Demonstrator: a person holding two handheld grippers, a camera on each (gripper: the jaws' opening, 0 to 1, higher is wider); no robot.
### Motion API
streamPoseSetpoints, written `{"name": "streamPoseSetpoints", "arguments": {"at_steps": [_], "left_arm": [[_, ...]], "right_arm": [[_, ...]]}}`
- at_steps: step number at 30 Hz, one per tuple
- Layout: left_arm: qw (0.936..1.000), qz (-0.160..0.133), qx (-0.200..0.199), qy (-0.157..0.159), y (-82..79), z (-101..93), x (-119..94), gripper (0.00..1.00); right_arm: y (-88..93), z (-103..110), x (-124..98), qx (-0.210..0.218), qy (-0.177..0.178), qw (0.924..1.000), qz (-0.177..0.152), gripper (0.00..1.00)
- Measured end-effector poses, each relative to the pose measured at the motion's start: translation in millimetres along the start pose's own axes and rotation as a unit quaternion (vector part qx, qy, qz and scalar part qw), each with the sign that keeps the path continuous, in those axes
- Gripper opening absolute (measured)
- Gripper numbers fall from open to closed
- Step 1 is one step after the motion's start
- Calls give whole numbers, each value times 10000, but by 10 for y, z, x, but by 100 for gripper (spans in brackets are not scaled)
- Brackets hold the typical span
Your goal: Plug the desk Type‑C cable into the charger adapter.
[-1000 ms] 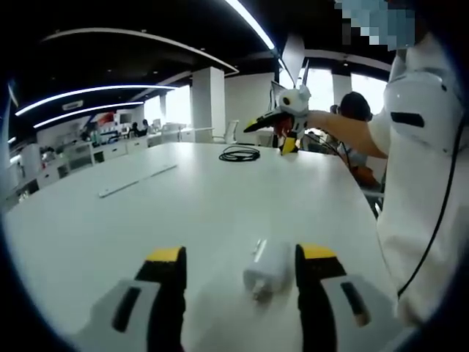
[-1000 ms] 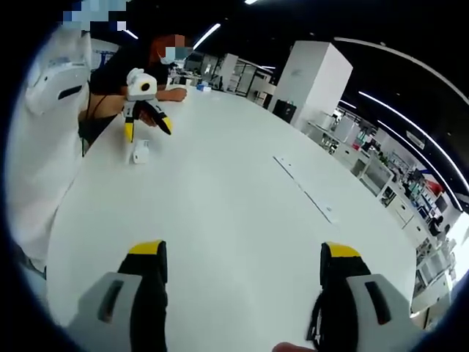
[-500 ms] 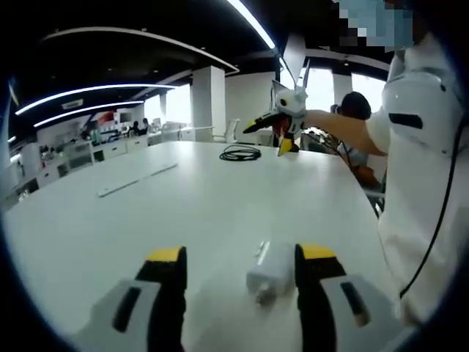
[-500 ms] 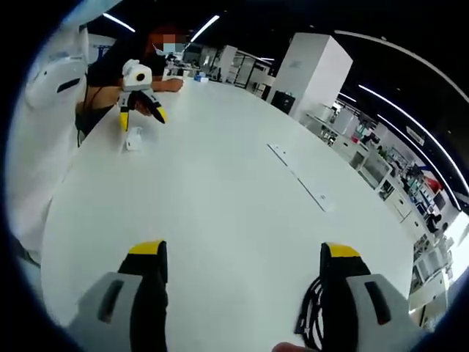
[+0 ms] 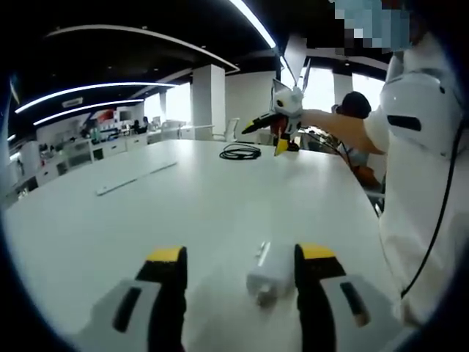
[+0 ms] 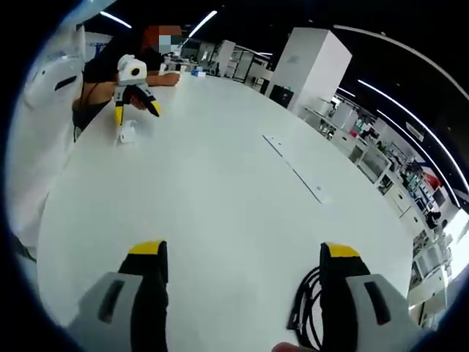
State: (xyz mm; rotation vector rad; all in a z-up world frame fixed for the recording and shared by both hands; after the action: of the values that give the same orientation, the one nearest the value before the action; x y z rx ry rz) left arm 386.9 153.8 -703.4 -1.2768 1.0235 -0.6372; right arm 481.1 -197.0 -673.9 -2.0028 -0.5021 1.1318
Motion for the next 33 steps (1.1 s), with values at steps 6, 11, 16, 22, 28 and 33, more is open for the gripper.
{"name": "streamPoseSetpoints", "arguments": {"at_steps": [6,11,16,22,28,33], "left_arm": [[10000,-21,-12,-21,0,5,4,58],[10000,2,-13,-26,9,11,11,58],[10000,2,-29,-26,12,13,21,58],[10000,-5,-45,-23,15,27,22,58],[10000,-3,-46,-23,10,31,29,58],[10000,-16,-72,-38,8,41,32,58]], "right_arm": [[93,-76,-3,-30,12,9998,173,85],[139,-117,-1,-17,6,9997,249,85],[179,-158,-15,-34,17,9995,328,85],[217,-214,-20,9,33,9994,346,85],[245,-249,-22,33,53,9994,353,85],[277,-290,-19,72,60,9992,383,85]]}}
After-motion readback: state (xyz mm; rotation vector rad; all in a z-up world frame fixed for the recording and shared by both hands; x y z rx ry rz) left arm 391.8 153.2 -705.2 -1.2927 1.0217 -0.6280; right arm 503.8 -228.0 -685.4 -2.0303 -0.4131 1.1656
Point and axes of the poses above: the point that each gripper's makers call its tool centre point, and the gripper's own axes: x roughly forward along the fingers, z roughly to its left, y roughly out of its underside, the point moved 3 cm from there along -x, roughly backward along the fingers, and after that the axes turned 5 degrees about -z, right-handed, at the moved point
